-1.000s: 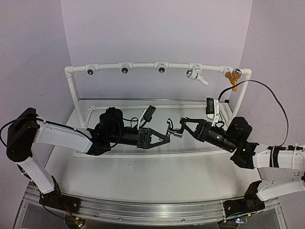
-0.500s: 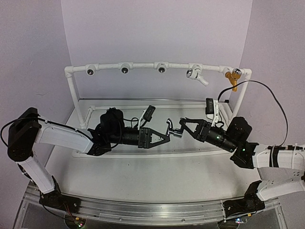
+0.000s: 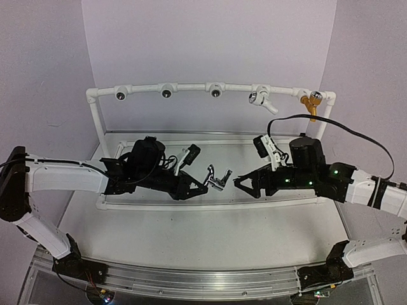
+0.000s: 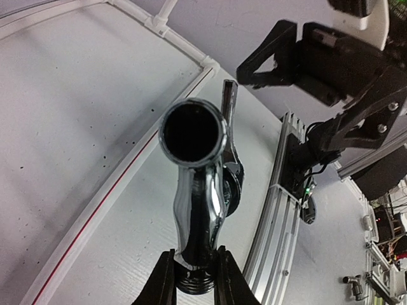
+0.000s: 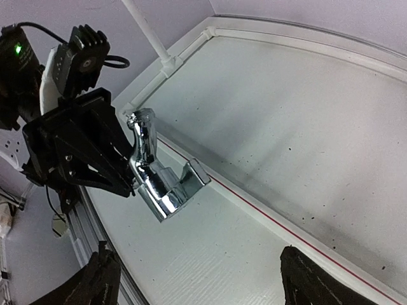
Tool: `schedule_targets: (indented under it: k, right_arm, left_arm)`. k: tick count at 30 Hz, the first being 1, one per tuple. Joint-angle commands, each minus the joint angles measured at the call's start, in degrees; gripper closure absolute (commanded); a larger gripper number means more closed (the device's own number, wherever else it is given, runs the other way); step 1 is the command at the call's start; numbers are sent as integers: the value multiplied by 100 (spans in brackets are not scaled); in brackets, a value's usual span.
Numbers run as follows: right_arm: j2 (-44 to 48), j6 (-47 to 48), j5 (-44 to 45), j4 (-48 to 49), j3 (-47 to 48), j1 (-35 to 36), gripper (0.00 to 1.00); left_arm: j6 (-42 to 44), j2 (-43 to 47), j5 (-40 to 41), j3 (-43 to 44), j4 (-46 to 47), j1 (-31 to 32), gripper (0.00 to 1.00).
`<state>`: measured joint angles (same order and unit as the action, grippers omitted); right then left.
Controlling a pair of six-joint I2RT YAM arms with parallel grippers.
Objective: Install the water faucets
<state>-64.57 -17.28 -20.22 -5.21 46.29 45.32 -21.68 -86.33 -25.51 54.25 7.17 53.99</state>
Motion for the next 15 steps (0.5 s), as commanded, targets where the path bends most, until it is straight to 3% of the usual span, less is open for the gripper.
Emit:
schedule_targets:
  k: [1,7,15]
  right_arm:
    - [-121,1143,-528,-1433,784,12,13]
    - [-705,1358,-1513,-1659,1526,6,14]
    - [-1845,1340,-2435,-1693,2255,12,28]
  left_arm:
    - [1080,267,183,609,-1495,50,100]
    - [1270,219,-60,803,-1940,266,100]
    - [1335,162,-235,1010,-2035,490,100]
